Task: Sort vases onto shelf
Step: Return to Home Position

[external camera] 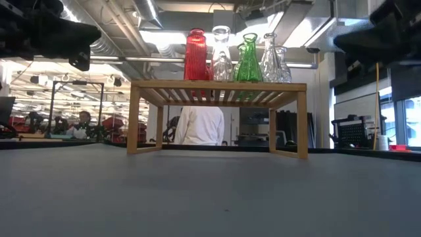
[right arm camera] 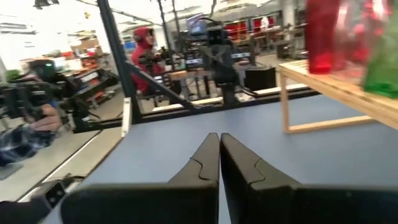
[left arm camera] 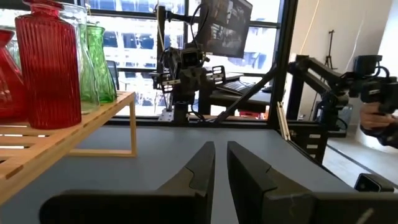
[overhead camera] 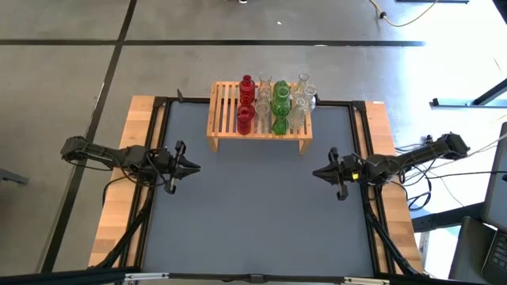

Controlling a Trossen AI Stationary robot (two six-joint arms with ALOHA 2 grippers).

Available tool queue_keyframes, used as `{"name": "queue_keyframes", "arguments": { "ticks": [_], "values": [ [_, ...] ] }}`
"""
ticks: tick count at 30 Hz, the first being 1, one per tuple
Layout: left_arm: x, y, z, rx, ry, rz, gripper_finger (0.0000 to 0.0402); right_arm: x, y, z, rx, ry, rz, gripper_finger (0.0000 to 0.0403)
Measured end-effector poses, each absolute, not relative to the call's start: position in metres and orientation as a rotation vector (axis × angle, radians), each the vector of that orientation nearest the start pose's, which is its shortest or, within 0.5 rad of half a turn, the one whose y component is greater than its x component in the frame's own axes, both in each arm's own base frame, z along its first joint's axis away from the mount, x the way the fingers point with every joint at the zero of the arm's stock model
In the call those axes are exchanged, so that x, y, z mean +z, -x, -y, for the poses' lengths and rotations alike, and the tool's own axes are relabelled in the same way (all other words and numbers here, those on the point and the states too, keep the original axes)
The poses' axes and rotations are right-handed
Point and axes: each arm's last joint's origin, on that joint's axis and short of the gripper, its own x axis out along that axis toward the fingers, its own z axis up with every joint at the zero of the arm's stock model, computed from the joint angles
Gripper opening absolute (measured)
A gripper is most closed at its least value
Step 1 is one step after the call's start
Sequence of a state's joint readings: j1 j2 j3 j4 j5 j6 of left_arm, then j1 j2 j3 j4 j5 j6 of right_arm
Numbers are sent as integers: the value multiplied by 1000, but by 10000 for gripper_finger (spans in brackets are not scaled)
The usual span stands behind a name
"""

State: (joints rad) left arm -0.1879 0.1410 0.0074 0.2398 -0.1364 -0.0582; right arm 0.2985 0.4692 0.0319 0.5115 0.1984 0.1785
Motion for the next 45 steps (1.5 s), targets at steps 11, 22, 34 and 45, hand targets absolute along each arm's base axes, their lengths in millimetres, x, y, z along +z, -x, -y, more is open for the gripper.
{"name": "queue_keyframes", "arguments": {
  "ticks": [11,22,34,45],
  "values": [
    [178,-104,16,-55,85,103,37,171,-104,-14,10,-197,41,5],
    [177,-104,16,-49,85,98,37,169,-97,-2,24,-191,30,5],
    [176,-104,15,-35,82,81,37,168,-97,-1,-11,-204,26,5],
    [176,-104,15,-35,82,81,37,168,-97,-1,-12,-205,23,5]
  ]
}}
